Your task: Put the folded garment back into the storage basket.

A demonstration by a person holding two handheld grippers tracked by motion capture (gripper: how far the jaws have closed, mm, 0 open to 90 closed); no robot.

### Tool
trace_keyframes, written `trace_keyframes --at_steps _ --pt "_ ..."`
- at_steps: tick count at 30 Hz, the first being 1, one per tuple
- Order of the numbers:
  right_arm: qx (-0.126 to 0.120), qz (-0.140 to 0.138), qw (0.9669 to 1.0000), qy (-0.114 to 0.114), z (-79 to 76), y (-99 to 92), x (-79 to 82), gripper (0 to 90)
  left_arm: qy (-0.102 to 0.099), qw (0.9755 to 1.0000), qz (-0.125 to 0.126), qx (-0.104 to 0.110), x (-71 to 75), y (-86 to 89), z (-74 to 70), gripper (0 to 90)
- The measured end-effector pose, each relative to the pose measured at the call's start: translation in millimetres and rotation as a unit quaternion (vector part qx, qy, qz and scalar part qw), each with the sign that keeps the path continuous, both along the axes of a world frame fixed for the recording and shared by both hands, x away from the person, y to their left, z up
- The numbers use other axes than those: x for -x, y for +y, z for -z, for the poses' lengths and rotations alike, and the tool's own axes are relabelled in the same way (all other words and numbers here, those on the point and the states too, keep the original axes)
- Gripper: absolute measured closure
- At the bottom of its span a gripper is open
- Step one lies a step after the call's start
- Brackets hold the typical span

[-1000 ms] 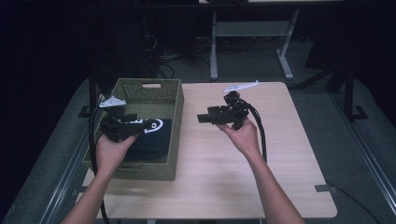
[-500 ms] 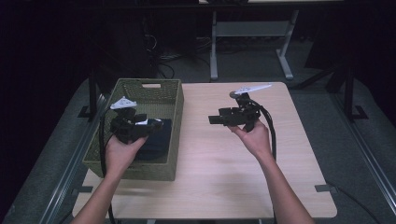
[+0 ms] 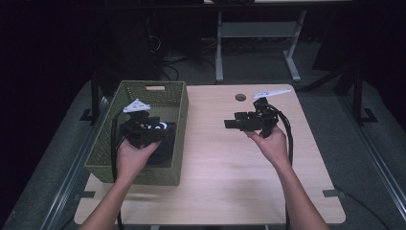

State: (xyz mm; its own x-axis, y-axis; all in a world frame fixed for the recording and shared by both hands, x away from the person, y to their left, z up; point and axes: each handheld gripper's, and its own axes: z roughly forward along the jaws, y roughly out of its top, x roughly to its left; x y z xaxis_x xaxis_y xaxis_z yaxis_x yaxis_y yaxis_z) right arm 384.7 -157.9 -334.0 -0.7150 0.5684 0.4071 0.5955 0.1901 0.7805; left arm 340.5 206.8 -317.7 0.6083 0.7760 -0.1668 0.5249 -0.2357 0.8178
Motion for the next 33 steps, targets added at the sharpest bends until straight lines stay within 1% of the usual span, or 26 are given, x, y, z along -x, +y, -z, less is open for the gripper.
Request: trace_keyframes --at_steps 4,5,6,7,8,12,14,15,18,23,25,27,28,30,33 --pt "0.000 0.007 1.0000 0.002 0.8 -7.7 2.4 29.0 0.001 1.0000 0.005 -0.001 0.2 -5.4 0.6 21.2" --pt "0.000 0.007 1.0000 0.002 0.8 -7.7 2.4 29.0 0.000 1.0000 0.006 0.000 0.4 -8.2 1.0 21.2" --pt "0.001 0.010 0.9999 0.002 0.8 -11.9 3.8 29.0 0.000 1.0000 0.010 0.001 0.8 -11.8 1.4 20.9" --pt "0.001 0.011 0.9999 0.002 0.9 -13.2 4.2 28.9 0.000 1.0000 0.010 0.001 0.8 -11.8 1.4 20.8" --pt "0.002 0.013 0.9999 0.001 0.8 -15.3 4.8 28.9 -0.001 0.9999 0.015 0.000 1.3 -15.8 1.7 20.8" --pt "0.004 0.018 0.9998 0.000 1.4 -23.5 7.4 28.9 -0.002 0.9997 0.023 0.004 3.2 -25.3 3.0 20.6" --pt "0.005 0.022 0.9997 0.002 2.1 -27.5 8.6 29.1 -0.002 0.9997 0.024 0.005 3.6 -27.1 3.3 20.6" --pt "0.005 0.022 0.9997 0.002 2.1 -27.5 8.6 29.1 -0.003 0.9996 0.028 0.004 4.3 -30.1 4.0 20.6" --pt "0.007 0.028 0.9996 0.001 4.3 -35.9 11.9 29.1 -0.003 0.9993 0.036 0.004 7.3 -39.7 6.8 20.6" --pt "0.012 0.034 0.9993 0.005 7.0 -43.4 16.0 29.1 -0.002 0.9990 0.043 0.007 10.6 -47.3 9.8 20.5" --pt "0.013 0.038 0.9992 0.004 8.5 -47.8 18.6 29.1 -0.001 0.9985 0.053 0.010 14.0 -55.5 12.4 20.6" --pt "0.014 0.039 0.9991 0.002 9.4 -50.3 19.6 29.1 -0.001 0.9985 0.055 0.009 14.8 -57.8 12.9 20.6" --pt "0.014 0.041 0.9990 0.003 10.0 -52.2 20.6 29.1 -0.001 0.9982 0.059 0.007 16.1 -62.2 14.2 20.6" --pt "0.013 0.050 0.9986 0.006 14.5 -62.6 24.7 29.1 -0.001 0.9976 0.068 0.006 18.7 -70.1 16.8 20.7" --pt "0.010 0.057 0.9983 0.009 19.2 -71.0 28.5 29.0 -0.001 0.9969 0.078 0.010 22.6 -77.7 20.1 20.7"
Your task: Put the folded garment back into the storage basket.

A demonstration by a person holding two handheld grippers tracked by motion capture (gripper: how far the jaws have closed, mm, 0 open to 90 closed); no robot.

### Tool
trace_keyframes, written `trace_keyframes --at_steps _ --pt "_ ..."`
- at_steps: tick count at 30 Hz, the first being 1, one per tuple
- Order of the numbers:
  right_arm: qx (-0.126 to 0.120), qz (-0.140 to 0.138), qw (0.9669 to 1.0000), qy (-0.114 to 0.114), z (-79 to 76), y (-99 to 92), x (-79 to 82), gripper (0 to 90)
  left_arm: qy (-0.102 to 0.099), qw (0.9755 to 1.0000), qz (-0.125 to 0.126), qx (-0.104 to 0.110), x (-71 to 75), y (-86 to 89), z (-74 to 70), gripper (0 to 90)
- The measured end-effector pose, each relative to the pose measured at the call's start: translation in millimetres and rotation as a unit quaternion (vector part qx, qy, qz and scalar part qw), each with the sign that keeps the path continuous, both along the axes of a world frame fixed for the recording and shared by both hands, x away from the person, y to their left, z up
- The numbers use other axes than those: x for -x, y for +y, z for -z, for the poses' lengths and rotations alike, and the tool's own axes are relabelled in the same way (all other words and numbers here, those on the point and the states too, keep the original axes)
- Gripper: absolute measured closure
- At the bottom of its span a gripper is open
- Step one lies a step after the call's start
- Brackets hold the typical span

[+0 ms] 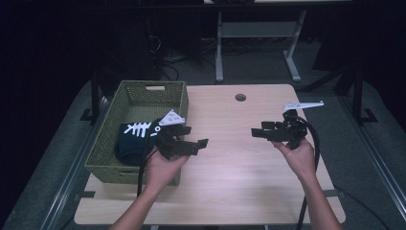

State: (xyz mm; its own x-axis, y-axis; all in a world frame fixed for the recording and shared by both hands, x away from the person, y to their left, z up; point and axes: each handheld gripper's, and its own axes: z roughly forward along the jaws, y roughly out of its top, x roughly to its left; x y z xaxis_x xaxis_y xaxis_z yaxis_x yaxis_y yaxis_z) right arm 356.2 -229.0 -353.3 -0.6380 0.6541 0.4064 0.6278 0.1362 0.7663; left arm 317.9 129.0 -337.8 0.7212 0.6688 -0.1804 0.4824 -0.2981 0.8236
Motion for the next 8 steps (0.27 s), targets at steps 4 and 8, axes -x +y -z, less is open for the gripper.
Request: trace_keyframes --at_steps 4,8 --pt "-0.012 0.010 0.9999 0.000 10.2 -14.0 9.3 28.9 -0.005 0.9999 0.012 -0.001 7.5 -9.8 5.4 20.9" --pt "-0.015 0.016 0.9998 0.001 16.0 -19.9 15.6 28.3 -0.006 0.9998 0.020 0.005 12.1 -13.7 10.0 20.8"
